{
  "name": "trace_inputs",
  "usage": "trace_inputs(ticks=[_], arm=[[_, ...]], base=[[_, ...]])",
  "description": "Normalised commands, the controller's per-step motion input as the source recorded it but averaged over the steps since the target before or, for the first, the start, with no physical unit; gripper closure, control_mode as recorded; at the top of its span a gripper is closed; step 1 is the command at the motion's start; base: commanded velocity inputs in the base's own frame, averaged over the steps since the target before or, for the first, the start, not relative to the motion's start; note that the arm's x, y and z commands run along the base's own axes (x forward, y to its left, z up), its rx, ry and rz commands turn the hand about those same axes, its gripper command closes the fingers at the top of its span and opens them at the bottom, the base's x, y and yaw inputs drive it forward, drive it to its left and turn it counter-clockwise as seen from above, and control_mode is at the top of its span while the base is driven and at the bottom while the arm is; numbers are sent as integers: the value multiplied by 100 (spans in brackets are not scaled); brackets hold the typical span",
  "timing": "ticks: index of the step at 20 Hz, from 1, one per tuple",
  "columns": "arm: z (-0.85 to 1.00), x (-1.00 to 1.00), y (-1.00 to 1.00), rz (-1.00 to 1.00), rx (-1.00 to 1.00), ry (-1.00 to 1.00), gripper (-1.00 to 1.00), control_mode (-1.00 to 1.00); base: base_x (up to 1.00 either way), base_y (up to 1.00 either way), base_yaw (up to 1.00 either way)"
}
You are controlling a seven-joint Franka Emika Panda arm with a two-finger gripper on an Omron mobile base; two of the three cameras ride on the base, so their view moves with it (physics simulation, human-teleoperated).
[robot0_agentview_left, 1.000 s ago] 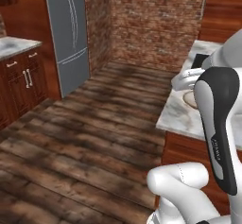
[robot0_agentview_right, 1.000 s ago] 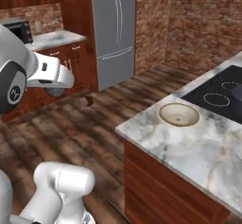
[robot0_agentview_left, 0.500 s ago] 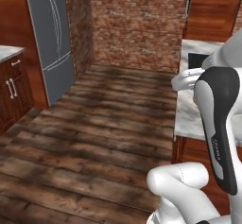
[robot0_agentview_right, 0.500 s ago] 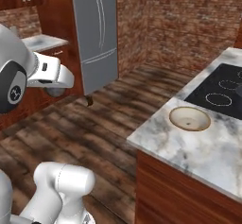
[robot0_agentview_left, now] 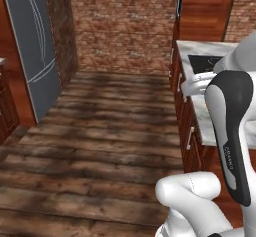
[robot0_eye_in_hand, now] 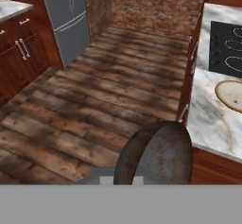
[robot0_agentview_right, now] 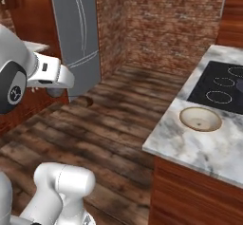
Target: Open the cabinet and move the ladle to the pot. Then close the cabinet.
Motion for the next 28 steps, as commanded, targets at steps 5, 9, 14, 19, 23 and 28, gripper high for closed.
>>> trace_inputs(ticks=[5,9,14,19,23,28], arm=[[0,0,0,0,0,0,100,100],[0,0,0,0,0,0,100,100],[0,0,0,0,0,0,100,100],[0,0,0,0,0,0,100,100],[0,0,0,0,0,0,100,100],[0,0,0,0,0,0,100,100]], base=[[18,63,-33],[20,63,-34],[26,58,-35],[43,55,-36],[66,60,-36],[81,58,-33]])
